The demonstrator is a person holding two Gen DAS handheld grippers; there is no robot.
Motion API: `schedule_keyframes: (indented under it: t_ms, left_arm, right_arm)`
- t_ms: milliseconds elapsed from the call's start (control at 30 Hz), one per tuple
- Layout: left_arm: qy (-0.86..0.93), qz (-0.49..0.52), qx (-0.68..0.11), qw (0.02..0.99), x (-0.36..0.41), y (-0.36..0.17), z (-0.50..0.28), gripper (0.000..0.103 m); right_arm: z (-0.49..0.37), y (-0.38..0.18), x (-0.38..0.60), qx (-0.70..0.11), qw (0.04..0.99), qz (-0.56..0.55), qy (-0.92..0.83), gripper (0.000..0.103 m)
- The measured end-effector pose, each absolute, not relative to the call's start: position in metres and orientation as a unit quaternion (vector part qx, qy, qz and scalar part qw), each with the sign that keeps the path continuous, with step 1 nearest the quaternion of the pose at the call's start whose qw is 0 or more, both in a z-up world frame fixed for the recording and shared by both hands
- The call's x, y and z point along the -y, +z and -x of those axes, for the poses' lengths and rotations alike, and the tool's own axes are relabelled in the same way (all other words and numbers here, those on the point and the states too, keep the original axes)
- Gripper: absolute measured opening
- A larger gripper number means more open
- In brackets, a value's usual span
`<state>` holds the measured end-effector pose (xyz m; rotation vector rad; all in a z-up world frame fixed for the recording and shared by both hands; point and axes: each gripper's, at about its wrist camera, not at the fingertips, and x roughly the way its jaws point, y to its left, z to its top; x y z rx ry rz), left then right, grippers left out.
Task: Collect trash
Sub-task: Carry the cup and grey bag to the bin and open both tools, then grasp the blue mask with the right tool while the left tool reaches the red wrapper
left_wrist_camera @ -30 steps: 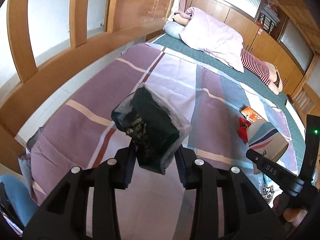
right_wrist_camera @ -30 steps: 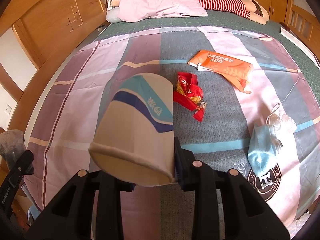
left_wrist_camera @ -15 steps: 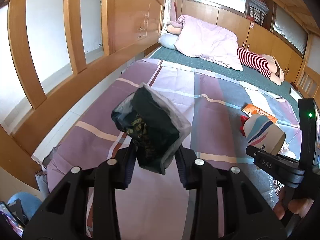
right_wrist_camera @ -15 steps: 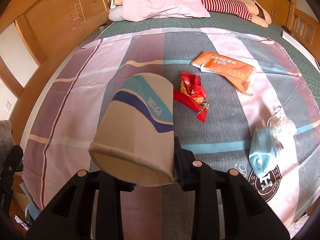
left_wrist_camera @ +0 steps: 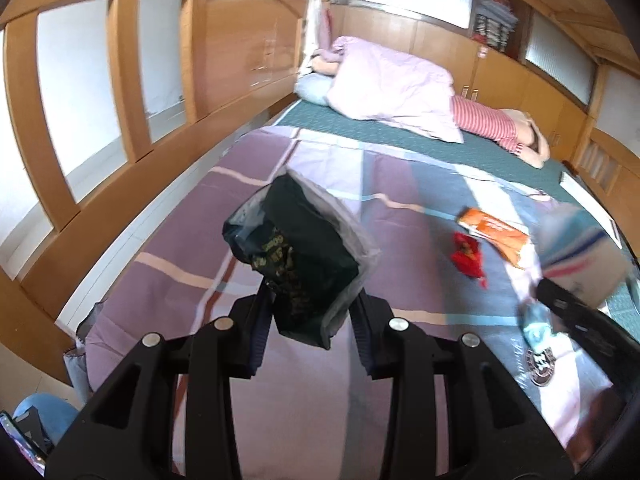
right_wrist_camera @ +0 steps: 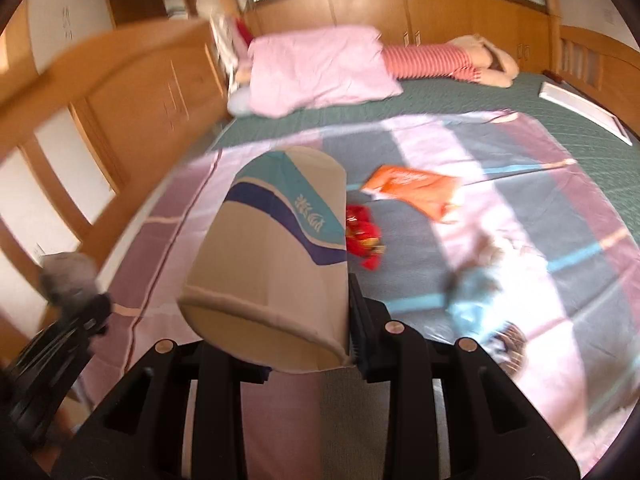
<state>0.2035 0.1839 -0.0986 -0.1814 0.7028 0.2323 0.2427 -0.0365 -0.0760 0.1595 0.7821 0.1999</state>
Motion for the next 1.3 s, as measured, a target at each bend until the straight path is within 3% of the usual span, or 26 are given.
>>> schedule_keyframes:
  t_ms: [200, 400, 600, 733, 867, 933, 967, 1000, 1133, 1300]
  left_arm:
    - [0.043, 0.078, -0.352, 0.932, -0.157, -0.098, -0.197, 0.037]
    - [-0.031, 0.055, -0.343, 0.937, -0.132, -0.091, -0.182, 0.037]
    - [-0.097, 0.086, -0.36, 0.924, -0.085, -0.081, -0.157, 0.037]
    - [-0.225, 0.081, -0.389, 0.889, -0.011, -0.08, -0.127, 0.037]
    - [-0.379, 0.035, -0.425, 0.821, 0.087, -0.089, -0.089, 0.038]
    - [-0.457, 0.002, -0.437, 0.775, 0.134, -0.095, -0.065, 0.052]
    - [-0.474, -0.012, -0.438, 0.764, 0.147, -0.098, -0.057, 0.073]
    - [-0.483, -0.029, -0.436, 0.759, 0.158, -0.1, -0.05, 0.084]
    - [-0.462, -0.072, -0.414, 0.781, 0.162, -0.096, -0.047, 0.088]
    - [-0.365, -0.025, -0.387, 0.846, 0.082, -0.072, -0.112, 0.091]
  right_arm:
    - [-0.171, -0.032, 0.133, -0.371, 0.928, -0.03, 0.016, 0.031]
    - [-0.097, -0.048, 0.247, -0.439, 0.892, -0.048, -0.098, 0.031]
    - [-0.041, -0.099, 0.295, -0.547, 0.827, -0.068, -0.111, 0.058]
    - [-0.011, -0.067, 0.336, -0.476, 0.851, -0.135, -0.177, 0.072]
    - [0.012, -0.035, 0.369, -0.397, 0.869, -0.2, -0.216, 0.073]
    - [0.016, -0.029, 0.375, -0.385, 0.873, -0.205, -0.219, 0.073]
    - [0.019, -0.027, 0.377, -0.382, 0.873, -0.206, -0.221, 0.074]
    - [0.02, -0.026, 0.379, -0.38, 0.873, -0.209, -0.223, 0.074]
    - [0.017, -0.023, 0.391, -0.373, 0.874, -0.221, -0.221, 0.076]
    - [-0.019, -0.022, 0.376, -0.376, 0.879, -0.218, -0.194, 0.076]
